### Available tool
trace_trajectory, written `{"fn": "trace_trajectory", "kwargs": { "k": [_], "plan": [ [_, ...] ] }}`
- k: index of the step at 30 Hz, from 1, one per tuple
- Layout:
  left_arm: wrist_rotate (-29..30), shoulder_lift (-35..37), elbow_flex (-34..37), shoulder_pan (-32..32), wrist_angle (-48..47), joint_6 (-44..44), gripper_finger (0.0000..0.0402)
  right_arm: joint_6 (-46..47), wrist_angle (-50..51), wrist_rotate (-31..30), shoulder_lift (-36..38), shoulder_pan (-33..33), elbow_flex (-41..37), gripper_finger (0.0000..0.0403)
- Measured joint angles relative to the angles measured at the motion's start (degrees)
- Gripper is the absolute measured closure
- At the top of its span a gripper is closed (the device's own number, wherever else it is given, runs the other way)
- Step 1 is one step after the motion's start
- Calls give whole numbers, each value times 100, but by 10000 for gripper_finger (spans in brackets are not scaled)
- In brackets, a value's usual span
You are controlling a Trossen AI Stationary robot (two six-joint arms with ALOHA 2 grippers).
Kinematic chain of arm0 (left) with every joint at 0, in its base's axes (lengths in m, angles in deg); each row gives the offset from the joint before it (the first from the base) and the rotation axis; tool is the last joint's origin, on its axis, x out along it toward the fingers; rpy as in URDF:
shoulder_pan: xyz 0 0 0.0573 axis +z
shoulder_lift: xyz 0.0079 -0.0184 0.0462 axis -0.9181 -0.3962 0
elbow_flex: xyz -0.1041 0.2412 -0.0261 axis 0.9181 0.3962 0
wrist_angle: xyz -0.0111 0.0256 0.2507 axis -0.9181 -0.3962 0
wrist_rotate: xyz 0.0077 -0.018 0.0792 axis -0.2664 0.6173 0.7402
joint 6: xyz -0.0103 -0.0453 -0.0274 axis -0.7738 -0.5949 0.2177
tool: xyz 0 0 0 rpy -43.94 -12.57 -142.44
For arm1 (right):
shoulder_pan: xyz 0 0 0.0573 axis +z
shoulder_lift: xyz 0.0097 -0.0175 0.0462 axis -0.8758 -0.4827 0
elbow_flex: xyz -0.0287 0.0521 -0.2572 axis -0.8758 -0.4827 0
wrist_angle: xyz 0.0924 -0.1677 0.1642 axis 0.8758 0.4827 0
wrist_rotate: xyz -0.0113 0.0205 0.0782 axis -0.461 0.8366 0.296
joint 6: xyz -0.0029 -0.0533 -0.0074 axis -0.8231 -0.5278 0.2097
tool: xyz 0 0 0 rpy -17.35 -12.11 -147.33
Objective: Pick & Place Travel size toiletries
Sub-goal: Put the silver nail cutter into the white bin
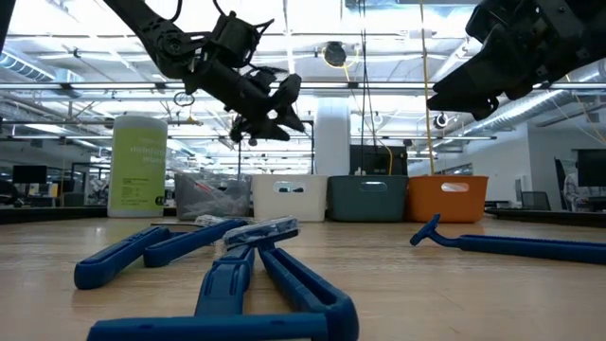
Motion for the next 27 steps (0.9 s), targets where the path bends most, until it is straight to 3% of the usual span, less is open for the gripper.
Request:
{"fn": "trace_trajectory", "kwargs": {
  "k": [5, 9, 14, 19, 23, 27],
  "plan": [
    [-1572, 488, -25, -287, -82, 1149, 196, 0, 1, 0, 0, 0, 0, 216],
    [-2079, 1125, -39, -917, -896, 1863, 205, 0, 1, 3, 0, 0, 0, 216],
    [-2115, 1677, -39, -1961, -2538, 2269, 218, 0, 1, 3, -2, 0, 0, 216],
    [-1939, 1673, -35, -3083, -4100, 2108, 220, 2, 1, 3, -2, 0, 0, 216],
    [-1116, 1413, -26, -3777, -4491, 1418, 220, 2, -1, 3, -2, 0, 0, 216],
    [-781, 1088, -28, -4206, -4416, 1121, 220, 2, -1, 3, -2, 0, 0, 216]
  ]
}}
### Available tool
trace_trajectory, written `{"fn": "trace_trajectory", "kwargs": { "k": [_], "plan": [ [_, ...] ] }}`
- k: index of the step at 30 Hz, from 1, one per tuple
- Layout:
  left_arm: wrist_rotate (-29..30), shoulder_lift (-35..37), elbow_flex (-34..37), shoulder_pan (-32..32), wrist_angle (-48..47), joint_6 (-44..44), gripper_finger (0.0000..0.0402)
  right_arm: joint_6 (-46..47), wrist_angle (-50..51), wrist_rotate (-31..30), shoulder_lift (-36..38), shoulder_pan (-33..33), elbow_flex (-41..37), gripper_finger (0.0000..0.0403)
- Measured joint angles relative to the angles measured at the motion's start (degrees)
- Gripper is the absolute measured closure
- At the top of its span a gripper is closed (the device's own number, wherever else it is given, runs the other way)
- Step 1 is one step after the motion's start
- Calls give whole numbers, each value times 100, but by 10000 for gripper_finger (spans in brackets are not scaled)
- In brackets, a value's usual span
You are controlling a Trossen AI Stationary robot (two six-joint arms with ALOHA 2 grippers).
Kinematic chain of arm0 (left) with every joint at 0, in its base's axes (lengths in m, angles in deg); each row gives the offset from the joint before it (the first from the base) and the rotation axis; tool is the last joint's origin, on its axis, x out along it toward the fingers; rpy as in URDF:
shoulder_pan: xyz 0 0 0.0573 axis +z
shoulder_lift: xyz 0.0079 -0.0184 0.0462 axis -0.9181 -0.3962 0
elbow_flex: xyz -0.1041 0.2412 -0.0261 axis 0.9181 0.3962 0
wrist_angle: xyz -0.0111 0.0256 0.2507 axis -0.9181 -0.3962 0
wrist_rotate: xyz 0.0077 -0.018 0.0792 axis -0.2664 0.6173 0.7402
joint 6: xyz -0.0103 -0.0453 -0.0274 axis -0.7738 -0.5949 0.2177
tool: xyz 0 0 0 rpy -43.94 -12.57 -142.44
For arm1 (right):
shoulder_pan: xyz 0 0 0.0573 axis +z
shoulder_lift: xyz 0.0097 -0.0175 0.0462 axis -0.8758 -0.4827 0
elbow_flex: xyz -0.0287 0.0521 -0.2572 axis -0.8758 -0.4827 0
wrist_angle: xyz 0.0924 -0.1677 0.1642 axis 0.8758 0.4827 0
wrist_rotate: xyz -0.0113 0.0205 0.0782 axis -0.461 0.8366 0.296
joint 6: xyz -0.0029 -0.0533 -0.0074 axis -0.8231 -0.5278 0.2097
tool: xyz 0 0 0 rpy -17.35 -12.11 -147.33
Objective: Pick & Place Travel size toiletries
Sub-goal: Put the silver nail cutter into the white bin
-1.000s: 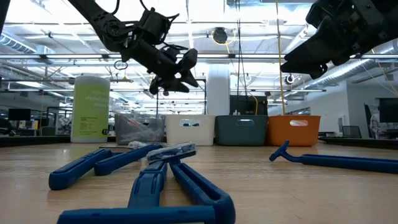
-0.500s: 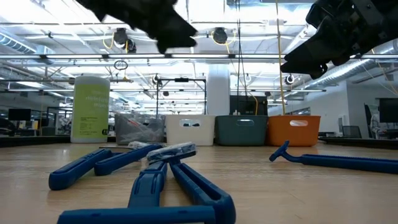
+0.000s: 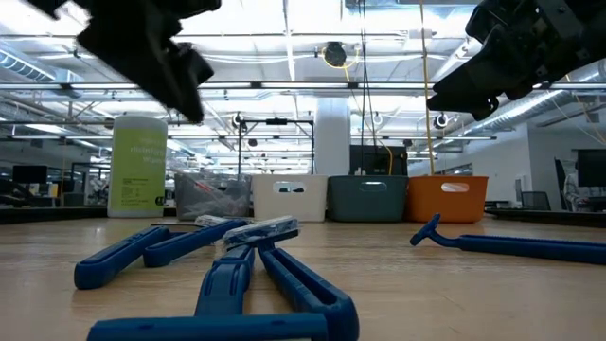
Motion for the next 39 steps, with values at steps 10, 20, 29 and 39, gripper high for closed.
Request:
{"fn": "trace_trajectory", "kwargs": {
  "k": [10, 20, 29, 39],
  "plan": [
    [177, -1119, 0, -202, 78, -68, 220, 4, 0, 0, -2, 0, 0, 216],
    [146, -1872, -32, 121, 293, -216, 220, 4, 1, 2, -1, 0, -4, 216],
    [-215, -1913, -20, 219, 294, -141, 299, 26, -17, 0, -2, 0, -109, 216],
    [-514, -1849, -2, 255, 492, -179, 376, 4, -218, 2, -2, 0, -118, 216]
  ]
}}
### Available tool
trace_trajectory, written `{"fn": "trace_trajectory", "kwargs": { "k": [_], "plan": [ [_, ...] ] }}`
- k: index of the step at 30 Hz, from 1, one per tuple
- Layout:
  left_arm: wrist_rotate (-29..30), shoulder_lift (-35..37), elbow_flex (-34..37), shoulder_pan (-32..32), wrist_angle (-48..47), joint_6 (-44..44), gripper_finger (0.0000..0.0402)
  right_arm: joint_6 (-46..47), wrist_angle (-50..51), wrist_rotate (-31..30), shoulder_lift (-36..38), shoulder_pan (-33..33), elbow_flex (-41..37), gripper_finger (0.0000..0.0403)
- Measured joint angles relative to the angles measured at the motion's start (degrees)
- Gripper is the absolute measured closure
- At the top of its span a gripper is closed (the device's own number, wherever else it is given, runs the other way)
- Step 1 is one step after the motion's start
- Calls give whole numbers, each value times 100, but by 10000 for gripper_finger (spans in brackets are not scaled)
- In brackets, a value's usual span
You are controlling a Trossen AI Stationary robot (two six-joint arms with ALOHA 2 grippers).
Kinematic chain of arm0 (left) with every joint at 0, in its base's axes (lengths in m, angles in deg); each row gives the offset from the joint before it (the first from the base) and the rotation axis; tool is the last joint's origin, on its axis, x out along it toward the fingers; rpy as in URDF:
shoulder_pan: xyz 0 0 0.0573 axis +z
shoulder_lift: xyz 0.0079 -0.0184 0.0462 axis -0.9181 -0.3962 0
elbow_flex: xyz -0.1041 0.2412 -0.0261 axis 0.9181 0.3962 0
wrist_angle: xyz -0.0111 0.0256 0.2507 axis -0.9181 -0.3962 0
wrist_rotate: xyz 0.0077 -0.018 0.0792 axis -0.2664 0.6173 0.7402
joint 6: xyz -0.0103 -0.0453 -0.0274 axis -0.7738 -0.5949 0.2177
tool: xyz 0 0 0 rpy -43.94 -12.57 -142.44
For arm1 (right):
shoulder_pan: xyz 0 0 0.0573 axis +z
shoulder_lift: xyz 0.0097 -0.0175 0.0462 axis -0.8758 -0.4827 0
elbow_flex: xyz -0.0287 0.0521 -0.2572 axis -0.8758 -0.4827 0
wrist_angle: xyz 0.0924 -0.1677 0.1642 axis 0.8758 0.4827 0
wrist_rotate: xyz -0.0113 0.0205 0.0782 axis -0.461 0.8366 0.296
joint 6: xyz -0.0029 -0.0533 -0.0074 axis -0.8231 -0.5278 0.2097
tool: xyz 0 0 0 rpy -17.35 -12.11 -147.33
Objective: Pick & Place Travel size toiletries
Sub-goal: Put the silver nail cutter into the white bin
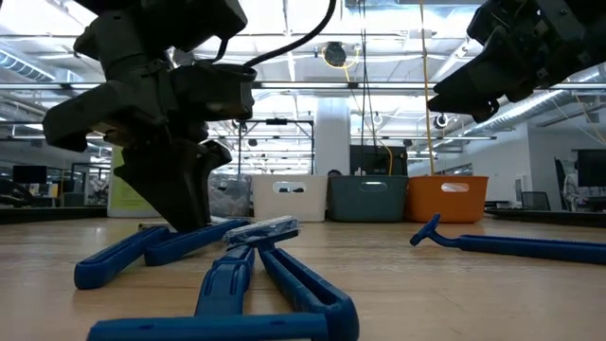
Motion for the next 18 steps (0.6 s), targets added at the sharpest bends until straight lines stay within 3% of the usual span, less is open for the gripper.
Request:
{"fn": "trace_trajectory", "kwargs": {
  "k": [7, 12, 18],
  "plan": [
    [240, 778, 11, -49, 534, 507, 391, 61, 21, 33, -2, -1, 0, 216],
    [470, 1257, 15, 17, 1160, 1540, 383, 50, 11, 33, -17, -1, 0, 216],
    [485, 1626, 10, 629, 2162, 2724, 393, 44, 32, 37, -20, -2, 0, 216]
  ]
}}
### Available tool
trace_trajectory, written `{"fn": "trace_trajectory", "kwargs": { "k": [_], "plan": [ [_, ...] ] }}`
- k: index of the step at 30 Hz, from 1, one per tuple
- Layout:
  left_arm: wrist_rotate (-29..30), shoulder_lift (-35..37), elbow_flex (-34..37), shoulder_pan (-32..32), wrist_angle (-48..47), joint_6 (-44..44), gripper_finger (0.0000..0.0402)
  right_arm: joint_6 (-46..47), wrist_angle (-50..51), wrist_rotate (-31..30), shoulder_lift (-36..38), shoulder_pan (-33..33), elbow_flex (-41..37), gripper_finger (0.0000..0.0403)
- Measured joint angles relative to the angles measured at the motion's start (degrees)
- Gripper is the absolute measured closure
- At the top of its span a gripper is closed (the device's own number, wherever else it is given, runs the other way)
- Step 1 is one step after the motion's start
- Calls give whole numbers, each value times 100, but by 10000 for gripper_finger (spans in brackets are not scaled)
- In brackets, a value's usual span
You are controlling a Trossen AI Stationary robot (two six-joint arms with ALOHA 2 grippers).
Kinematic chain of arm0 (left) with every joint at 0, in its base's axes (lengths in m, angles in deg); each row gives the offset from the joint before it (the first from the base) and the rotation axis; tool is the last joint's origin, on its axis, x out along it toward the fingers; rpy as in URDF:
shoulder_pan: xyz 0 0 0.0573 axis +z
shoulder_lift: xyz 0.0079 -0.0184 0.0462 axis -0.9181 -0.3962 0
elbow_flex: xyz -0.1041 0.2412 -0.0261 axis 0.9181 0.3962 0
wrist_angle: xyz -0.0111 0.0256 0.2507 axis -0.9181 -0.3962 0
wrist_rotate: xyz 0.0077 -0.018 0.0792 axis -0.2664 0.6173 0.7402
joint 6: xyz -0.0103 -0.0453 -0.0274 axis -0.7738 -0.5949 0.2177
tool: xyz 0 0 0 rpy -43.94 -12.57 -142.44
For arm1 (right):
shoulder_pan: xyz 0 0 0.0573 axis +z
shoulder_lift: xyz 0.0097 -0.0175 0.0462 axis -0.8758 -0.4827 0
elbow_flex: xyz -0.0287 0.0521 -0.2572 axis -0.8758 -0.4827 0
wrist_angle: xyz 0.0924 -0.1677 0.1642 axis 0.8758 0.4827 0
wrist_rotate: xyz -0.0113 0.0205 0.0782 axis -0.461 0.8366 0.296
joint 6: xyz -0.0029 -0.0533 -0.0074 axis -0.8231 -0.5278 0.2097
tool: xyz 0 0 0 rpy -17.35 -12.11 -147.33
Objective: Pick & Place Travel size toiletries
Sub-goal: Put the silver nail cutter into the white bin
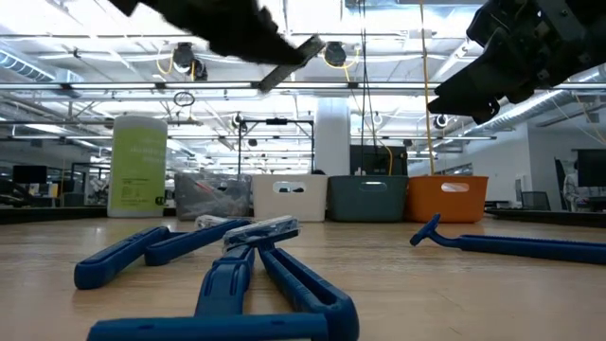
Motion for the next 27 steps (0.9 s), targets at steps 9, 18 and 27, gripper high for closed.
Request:
{"fn": "trace_trajectory", "kwargs": {
  "k": [9, 18, 27],
  "plan": [
    [40, -54, -4, 1965, 1056, -869, 382, -44, 0, 2, 0, 2, -2, 216],
    [18, -515, -4, 3405, 1605, -2276, 372, -46, -30, 2, 0, 0, -2, 216],
    [175, -1147, -4, 3679, 1641, -3220, 363, -48, -26, 2, 0, 0, -2, 216]
  ]
}}
